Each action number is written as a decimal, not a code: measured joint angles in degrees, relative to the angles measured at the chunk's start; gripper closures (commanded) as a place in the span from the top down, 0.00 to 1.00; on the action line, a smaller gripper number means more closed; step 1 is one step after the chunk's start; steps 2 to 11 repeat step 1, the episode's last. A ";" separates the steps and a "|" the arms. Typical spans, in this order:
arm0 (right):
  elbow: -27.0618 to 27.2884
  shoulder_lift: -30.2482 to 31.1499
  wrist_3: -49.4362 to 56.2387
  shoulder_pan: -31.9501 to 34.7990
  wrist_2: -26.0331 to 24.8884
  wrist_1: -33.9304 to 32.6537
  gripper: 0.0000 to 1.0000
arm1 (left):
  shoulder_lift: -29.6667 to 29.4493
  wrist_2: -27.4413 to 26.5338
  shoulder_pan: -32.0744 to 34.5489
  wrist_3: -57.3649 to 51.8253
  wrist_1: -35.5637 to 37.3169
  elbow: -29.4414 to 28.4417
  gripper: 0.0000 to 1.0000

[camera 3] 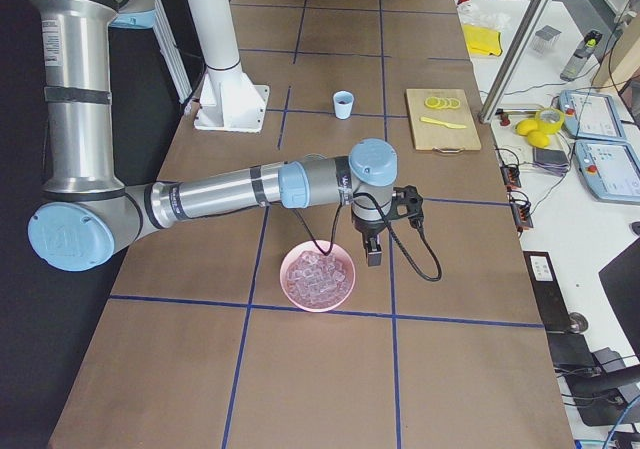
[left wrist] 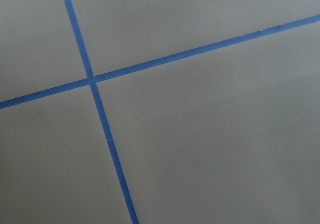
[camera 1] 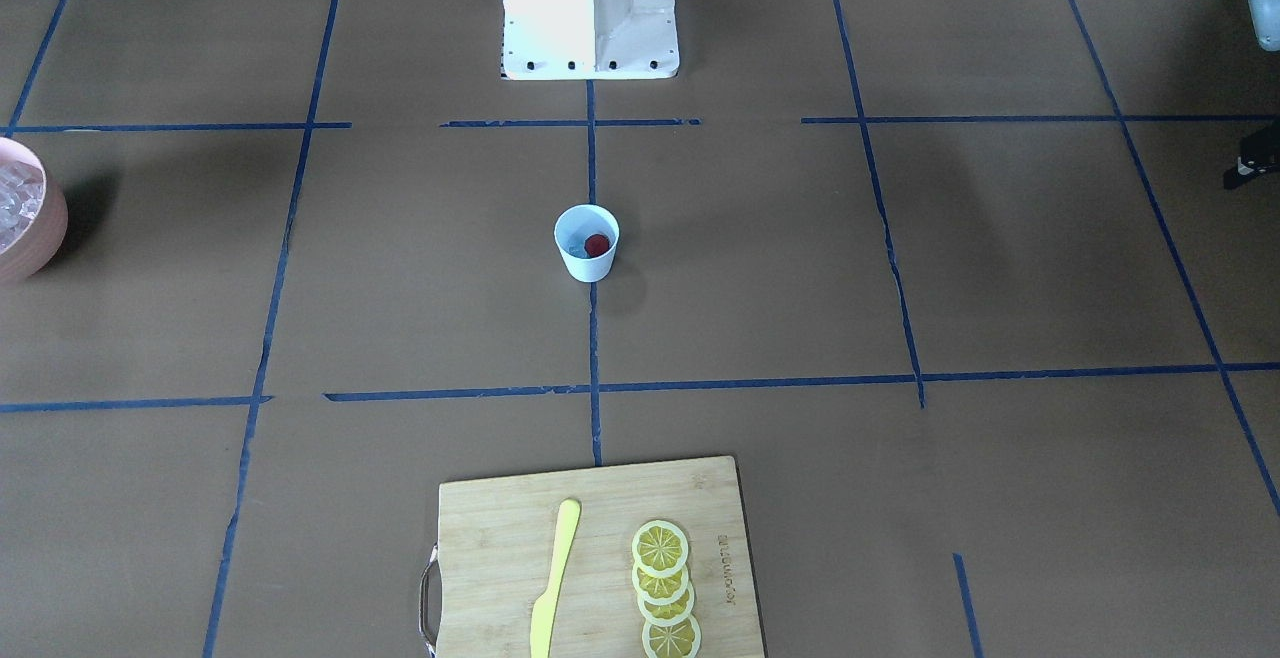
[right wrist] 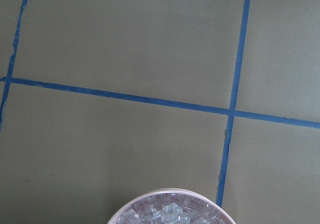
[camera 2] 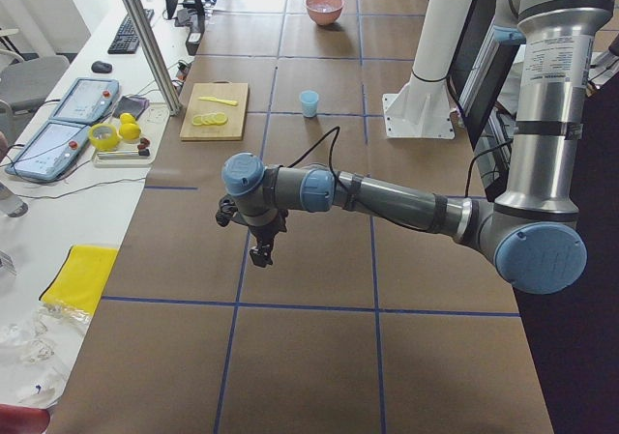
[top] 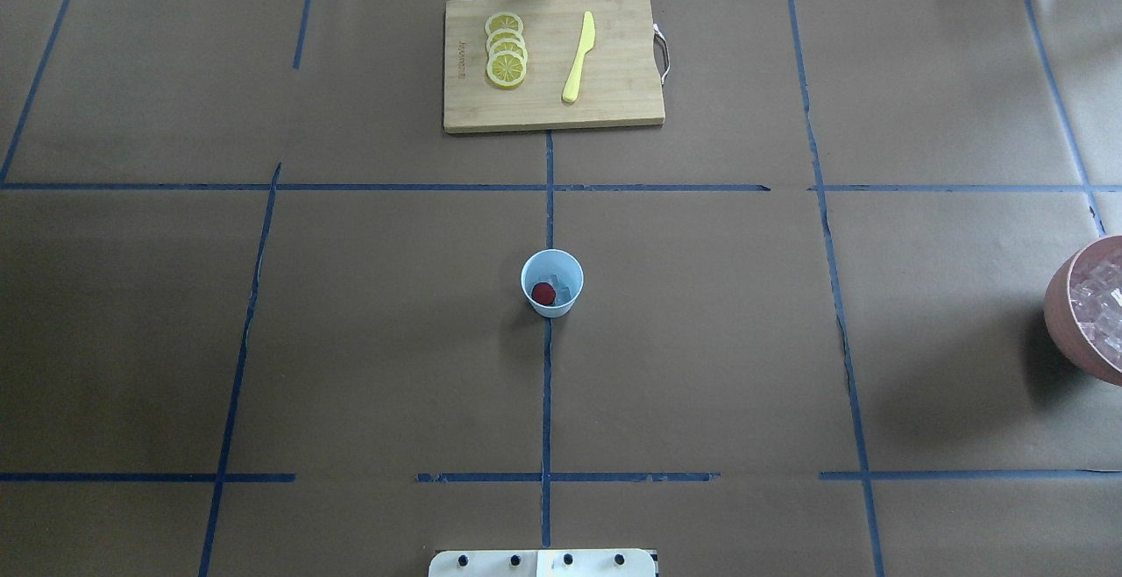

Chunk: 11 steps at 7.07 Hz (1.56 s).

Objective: Put ice and strawberries in cup

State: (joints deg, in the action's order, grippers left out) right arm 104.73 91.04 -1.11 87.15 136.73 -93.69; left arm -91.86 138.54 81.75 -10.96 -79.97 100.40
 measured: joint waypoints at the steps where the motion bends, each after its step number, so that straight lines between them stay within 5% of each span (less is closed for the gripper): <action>1: -0.34 -0.09 0.04 -0.35 -0.11 0.00 1.00 | -0.33 0.03 -0.06 0.01 0.04 0.02 1.00; 11: -0.34 -0.09 0.04 -0.35 -0.11 0.00 1.00 | -0.33 0.03 -0.06 0.01 0.04 0.02 1.00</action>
